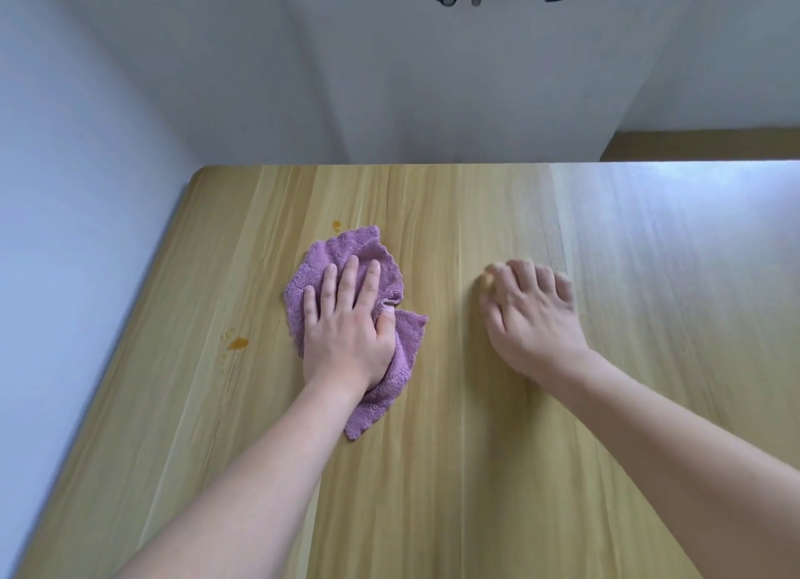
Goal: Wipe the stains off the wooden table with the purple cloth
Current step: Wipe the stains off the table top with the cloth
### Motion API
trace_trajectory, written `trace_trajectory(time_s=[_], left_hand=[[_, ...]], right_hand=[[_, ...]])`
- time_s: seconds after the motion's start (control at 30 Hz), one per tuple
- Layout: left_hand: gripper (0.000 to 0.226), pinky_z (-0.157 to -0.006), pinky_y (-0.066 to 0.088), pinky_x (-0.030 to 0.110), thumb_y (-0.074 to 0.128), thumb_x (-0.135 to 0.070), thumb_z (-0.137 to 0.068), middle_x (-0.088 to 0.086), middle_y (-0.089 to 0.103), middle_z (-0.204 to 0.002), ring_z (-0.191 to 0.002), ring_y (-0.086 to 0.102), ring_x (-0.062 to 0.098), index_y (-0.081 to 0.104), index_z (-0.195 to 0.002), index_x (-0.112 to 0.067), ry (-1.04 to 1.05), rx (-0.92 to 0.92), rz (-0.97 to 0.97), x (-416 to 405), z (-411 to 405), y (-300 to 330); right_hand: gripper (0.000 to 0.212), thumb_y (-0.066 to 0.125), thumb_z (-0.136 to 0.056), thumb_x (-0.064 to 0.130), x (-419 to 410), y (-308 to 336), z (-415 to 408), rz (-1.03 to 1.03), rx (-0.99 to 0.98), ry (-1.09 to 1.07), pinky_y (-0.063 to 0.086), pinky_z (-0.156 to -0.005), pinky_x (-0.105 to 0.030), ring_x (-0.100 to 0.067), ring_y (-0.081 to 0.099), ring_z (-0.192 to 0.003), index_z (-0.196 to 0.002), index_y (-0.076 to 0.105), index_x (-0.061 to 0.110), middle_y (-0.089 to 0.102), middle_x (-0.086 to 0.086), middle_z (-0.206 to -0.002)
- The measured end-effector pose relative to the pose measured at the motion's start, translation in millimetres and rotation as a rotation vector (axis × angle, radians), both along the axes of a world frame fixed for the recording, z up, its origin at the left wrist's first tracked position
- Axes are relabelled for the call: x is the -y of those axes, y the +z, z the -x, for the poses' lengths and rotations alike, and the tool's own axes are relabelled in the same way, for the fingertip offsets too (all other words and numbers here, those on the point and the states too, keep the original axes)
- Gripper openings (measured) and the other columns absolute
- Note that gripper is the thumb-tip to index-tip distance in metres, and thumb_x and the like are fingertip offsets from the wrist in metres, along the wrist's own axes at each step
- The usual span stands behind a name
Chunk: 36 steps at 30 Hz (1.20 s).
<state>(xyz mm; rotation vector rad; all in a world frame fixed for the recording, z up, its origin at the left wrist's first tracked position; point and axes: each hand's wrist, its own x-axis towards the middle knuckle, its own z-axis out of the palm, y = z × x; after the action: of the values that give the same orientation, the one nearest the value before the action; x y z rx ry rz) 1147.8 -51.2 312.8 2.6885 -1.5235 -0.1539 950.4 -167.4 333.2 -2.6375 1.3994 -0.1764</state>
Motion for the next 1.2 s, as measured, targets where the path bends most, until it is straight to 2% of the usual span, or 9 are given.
trace_trajectory(time_s=[0.07, 0.13, 0.2, 0.47, 0.73, 0.8, 0.9, 1.07, 1.2], left_hand=[[0.068, -0.121, -0.001, 0.048, 0.007, -0.054, -0.091, -0.006, 0.0, -0.165, -0.151, -0.005, 0.019, 0.002, -0.155, -0.035, -0.003, 0.008, 0.006, 0.5, -0.4, -0.1], [0.068, -0.121, -0.001, 0.048, 0.008, -0.054, -0.091, -0.006, 0.001, -0.165, -0.151, -0.005, 0.019, 0.003, -0.155, -0.035, -0.005, 0.01, 0.013, 0.9, -0.8, -0.9], [0.068, -0.121, 0.0, 0.048, 0.009, -0.054, -0.091, -0.005, 0.002, -0.165, -0.151, -0.004, 0.019, 0.003, -0.155, -0.035, -0.009, 0.011, 0.014, 1.2, -0.8, -1.2], [0.069, -0.119, -0.005, 0.054, 0.005, -0.056, -0.089, -0.006, -0.008, -0.164, -0.15, -0.011, 0.024, -0.008, -0.154, -0.033, -0.086, 0.032, -0.069, 14.3, 1.4, 2.2], [0.069, -0.12, -0.007, 0.051, 0.018, -0.056, -0.091, -0.006, -0.001, -0.164, -0.151, -0.003, 0.023, 0.007, -0.155, -0.034, -0.483, 0.024, -0.056, 66.0, 21.4, 3.0], [0.068, -0.121, -0.006, 0.045, 0.018, -0.056, -0.091, -0.007, 0.002, -0.164, -0.151, -0.002, 0.018, 0.009, -0.155, -0.036, -0.427, 0.016, -0.03, 62.1, -3.0, 2.2], [0.068, -0.121, -0.008, 0.04, 0.01, -0.057, -0.091, -0.007, -0.005, -0.164, -0.15, -0.008, 0.014, 0.005, -0.155, -0.033, -0.159, 0.002, -0.003, 52.8, -43.6, 1.8], [0.073, -0.121, -0.005, 0.047, 0.001, -0.055, -0.087, -0.005, -0.003, -0.165, -0.151, -0.008, 0.02, 0.002, -0.156, -0.029, 0.06, -0.013, -0.024, 56.7, -45.8, 2.1], [0.072, -0.118, -0.012, 0.048, 0.005, -0.054, -0.088, -0.009, -0.006, -0.164, -0.15, -0.01, 0.023, 0.001, -0.156, -0.032, -0.171, -0.01, -0.039, 96.2, -5.4, 3.8]], right_hand=[[0.047, 0.033, -0.095, 0.035, 30.3, 2.8, -14.3, -0.012, 0.055, -0.06, 0.012, -0.111, -0.037, -0.023, 0.029, -0.135, -0.14, 0.038, 0.021, 0.038, -0.001, -0.143], [0.057, 0.025, -0.099, 0.038, 49.6, -2.4, -20.6, -0.064, 0.014, -0.076, -0.002, -0.119, -0.038, -0.017, 0.003, -0.148, -0.153, 0.017, 0.022, 0.014, 0.002, -0.161], [0.061, 0.016, -0.099, 0.042, 55.6, -12.9, -19.6, -0.103, -0.071, -0.05, -0.008, -0.12, -0.041, -0.014, -0.01, -0.149, -0.156, 0.004, 0.022, -0.003, 0.005, -0.163], [0.064, 0.01, -0.095, 0.044, 55.8, -23.0, -21.8, -0.066, -0.07, -0.048, -0.01, -0.119, -0.04, -0.015, -0.011, -0.149, -0.155, 0.004, 0.023, -0.004, 0.006, -0.163], [0.065, 0.008, -0.094, 0.047, 60.0, -22.5, -20.7, -0.061, -0.079, -0.057, -0.009, -0.12, -0.039, -0.012, -0.01, -0.149, -0.155, 0.005, 0.026, -0.003, 0.008, -0.163], [0.063, 0.01, -0.096, 0.046, 59.8, -22.1, -20.7, -0.068, -0.072, -0.058, -0.009, -0.119, -0.039, -0.012, -0.012, -0.148, -0.156, 0.004, 0.026, -0.005, 0.009, -0.163], [0.063, 0.007, -0.096, 0.046, 57.2, -20.2, -21.1, -0.07, -0.071, -0.061, -0.011, -0.119, -0.038, -0.011, -0.013, -0.148, -0.155, 0.002, 0.027, -0.006, 0.009, -0.162], [0.064, 0.004, -0.094, 0.047, 56.4, -20.4, -21.8, -0.07, -0.064, -0.064, -0.011, -0.119, -0.04, -0.012, -0.014, -0.148, -0.155, 0.001, 0.026, -0.007, 0.009, -0.162], [0.065, 0.007, -0.095, 0.046, 56.2, -20.1, -20.7, -0.054, -0.054, -0.066, -0.007, -0.12, -0.041, -0.013, -0.009, -0.149, -0.156, 0.006, 0.025, -0.002, 0.007, -0.163]])
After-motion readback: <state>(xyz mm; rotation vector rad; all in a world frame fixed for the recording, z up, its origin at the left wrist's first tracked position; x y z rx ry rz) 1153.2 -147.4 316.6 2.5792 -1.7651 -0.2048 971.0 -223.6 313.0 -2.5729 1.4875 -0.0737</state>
